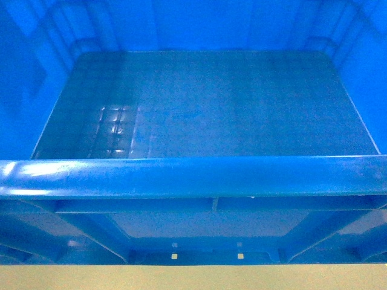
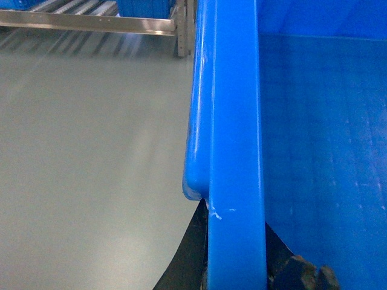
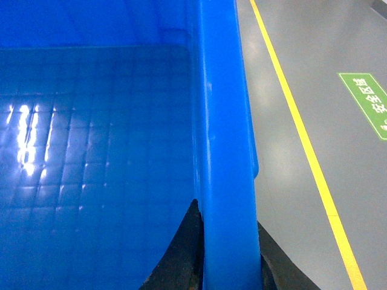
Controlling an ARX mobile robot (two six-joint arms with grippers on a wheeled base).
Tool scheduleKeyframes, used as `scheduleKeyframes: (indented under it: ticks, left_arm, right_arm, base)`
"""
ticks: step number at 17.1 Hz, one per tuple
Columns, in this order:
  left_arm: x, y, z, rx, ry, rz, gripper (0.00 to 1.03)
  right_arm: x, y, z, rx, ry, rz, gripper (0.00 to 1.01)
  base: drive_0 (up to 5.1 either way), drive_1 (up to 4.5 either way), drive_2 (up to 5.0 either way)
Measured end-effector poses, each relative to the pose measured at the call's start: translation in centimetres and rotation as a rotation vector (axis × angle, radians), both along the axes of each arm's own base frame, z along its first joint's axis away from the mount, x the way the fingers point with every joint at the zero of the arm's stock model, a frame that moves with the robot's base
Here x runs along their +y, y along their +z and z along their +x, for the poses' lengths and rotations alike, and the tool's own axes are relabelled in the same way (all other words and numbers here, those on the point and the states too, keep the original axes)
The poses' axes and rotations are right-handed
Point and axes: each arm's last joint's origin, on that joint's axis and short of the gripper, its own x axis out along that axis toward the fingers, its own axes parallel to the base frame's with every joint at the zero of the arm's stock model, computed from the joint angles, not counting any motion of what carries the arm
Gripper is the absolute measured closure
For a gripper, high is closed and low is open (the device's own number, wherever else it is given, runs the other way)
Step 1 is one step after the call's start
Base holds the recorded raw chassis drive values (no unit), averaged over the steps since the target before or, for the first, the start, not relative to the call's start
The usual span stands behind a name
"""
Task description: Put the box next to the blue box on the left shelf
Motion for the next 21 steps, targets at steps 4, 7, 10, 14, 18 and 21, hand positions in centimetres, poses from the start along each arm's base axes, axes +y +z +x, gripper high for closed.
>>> scheduleKeyframes:
  ticks: [4,7,10,14,18,21]
  left_arm:
    - [0.0,0.03,0.01,-0.003,0.0,-0.001,0.95]
    - [0.0,0.02,0.01,-0.002,0.0,0.0,0.95]
    - [0.0,0.01,0.0,-0.001,0.0,0.0,0.95]
    - [0.0,0.04,0.01,-0.004,0.0,-0.001,0.95]
    - [0.0,0.05,0.02,-0.005,0.0,-0.001,0.95]
    - [-0.01,0.05,0.02,-0.006,0.0,-0.001,0.95]
  right_arm:
    - [0.0,0.01,0.01,-0.001,0.0,0.001,0.91]
    - [0.0,0.0,0.0,0.0,0.0,0.0,0.91]
    - [0.0,0.0,0.0,0.0,0.0,0.0,0.91]
    - [0.0,0.01,0.01,-0.001,0.0,0.001,0.91]
    - [0.0,0.01,0.01,-0.002,0.0,0.001,0.91]
    - [0.0,0.03,0.0,-0.003,0.0,0.001,0.91]
  base:
    - [-0.1,4.12,-4.3]
    - [-0.1,4.13,-4.3]
    - [0.0,4.18,-4.2]
    - [0.1,4.3,-4.1]
    - [0.1,4.32,-4.1]
    - [0.0,4.27,-4.2]
